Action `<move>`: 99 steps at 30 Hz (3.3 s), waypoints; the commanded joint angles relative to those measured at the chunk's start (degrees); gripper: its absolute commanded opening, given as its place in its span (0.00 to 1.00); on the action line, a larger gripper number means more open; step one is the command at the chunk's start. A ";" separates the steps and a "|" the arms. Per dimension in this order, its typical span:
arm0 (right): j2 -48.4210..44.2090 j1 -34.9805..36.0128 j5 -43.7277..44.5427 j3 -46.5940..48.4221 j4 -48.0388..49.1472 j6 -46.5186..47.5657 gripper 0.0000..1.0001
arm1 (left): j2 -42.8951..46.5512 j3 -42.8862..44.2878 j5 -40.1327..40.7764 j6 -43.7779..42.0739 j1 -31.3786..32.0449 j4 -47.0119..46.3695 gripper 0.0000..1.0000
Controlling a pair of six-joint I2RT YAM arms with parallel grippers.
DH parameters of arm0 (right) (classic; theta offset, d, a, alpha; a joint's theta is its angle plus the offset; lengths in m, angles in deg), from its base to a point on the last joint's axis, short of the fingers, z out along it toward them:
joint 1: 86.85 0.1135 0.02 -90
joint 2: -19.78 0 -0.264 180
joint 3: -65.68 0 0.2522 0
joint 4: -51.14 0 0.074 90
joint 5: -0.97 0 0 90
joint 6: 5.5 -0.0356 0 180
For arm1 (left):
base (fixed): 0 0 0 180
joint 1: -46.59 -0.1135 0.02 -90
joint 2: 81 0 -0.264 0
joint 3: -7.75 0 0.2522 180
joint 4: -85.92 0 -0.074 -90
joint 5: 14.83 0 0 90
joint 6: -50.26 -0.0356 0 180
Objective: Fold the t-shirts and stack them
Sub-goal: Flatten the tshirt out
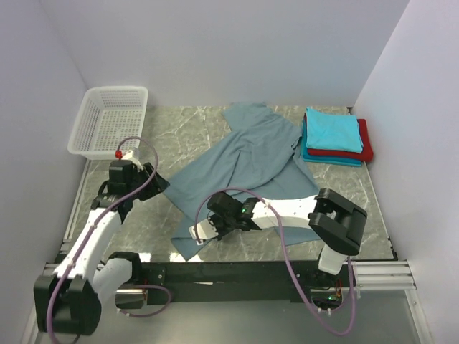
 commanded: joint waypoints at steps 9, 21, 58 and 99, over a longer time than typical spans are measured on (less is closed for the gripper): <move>-14.03 1.03 -8.73 -5.50 -13.72 1.49 0.00 | -20.76 5.69 8.14 11.81 3.27 2.13 0.51; -38.06 1.03 -20.09 -18.95 -29.14 2.02 0.00 | -52.76 26.36 18.61 10.78 13.39 14.61 0.18; -42.54 0.68 -16.39 -21.06 -23.94 -1.94 0.00 | -48.20 24.24 35.05 24.76 11.16 23.85 0.09; -26.72 -43.70 -9.46 -15.34 -22.64 5.17 0.55 | -19.56 24.28 -3.18 -9.54 14.31 2.66 0.74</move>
